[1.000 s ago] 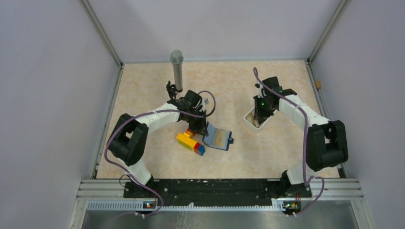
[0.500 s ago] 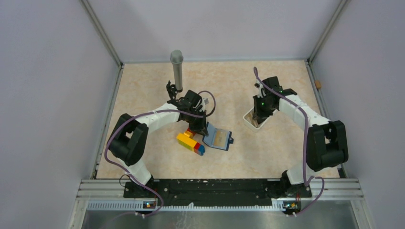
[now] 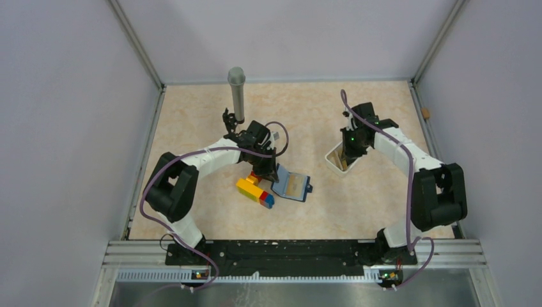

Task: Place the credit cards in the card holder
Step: Pick up the credit card from the storage box, then insert the credit card into the card holder.

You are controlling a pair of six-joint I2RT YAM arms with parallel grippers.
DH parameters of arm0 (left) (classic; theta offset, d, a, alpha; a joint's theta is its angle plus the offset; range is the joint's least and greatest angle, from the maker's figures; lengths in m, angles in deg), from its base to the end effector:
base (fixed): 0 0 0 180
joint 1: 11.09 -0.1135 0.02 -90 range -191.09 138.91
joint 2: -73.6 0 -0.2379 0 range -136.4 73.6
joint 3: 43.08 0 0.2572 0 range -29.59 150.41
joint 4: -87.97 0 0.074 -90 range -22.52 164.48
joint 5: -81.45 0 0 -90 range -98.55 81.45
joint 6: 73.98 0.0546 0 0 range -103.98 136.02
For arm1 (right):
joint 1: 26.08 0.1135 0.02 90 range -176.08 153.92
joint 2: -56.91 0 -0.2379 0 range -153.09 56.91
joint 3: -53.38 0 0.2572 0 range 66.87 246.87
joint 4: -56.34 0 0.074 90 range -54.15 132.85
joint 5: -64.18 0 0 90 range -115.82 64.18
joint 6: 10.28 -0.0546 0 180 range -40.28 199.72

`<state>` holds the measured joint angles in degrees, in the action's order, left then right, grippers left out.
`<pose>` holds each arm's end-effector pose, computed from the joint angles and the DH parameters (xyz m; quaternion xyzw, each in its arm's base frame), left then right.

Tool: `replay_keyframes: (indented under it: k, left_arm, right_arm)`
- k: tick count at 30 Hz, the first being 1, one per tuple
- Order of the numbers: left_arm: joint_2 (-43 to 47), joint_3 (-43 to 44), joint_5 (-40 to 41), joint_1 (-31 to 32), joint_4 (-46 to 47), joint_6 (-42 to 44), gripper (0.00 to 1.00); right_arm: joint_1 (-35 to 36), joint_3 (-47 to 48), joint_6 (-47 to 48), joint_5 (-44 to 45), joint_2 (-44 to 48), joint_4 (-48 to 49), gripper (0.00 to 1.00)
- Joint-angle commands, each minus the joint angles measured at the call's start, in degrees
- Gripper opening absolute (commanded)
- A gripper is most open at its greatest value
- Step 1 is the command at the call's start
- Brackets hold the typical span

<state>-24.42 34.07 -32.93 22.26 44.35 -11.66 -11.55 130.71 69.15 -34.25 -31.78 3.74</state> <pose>0.2773 -0.2095 0.1458 0.0937 0.9499 -0.2870 0.0813 0.3106 0.0888 0.1857 -0.0501 0.9705 0.1187 0.2038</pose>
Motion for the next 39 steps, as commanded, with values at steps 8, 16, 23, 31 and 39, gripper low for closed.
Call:
replay_keyframes:
  k: [8,16,23,31,39]
  left_arm:
    - [2.2,0.4,-0.7,0.0,3.0,-2.4,0.00]
    - [4.6,-2.7,-1.4,3.0,8.1,-8.5,0.00]
    - [3.1,-7.1,-2.6,5.9,16.5,-14.6,0.00]
    - [1.3,-7.5,-0.9,6.2,15.8,-11.6,0.00]
    - [-0.3,-6.3,2.7,6.1,11.1,-7.7,0.14]
  right_arm:
    - [0.7,4.0,-3.7,9.1,10.5,-4.0,0.00]
    - [0.8,-4.5,-14.8,-8.2,23.6,4.9,0.00]
    - [7.7,-22.3,-31.0,-17.7,28.5,25.7,0.00]
    - [15.4,-36.2,-42.2,-13.8,25.4,45.7,0.00]
    - [16.9,-42.6,-46.3,-9.9,21.9,54.2,0.00]
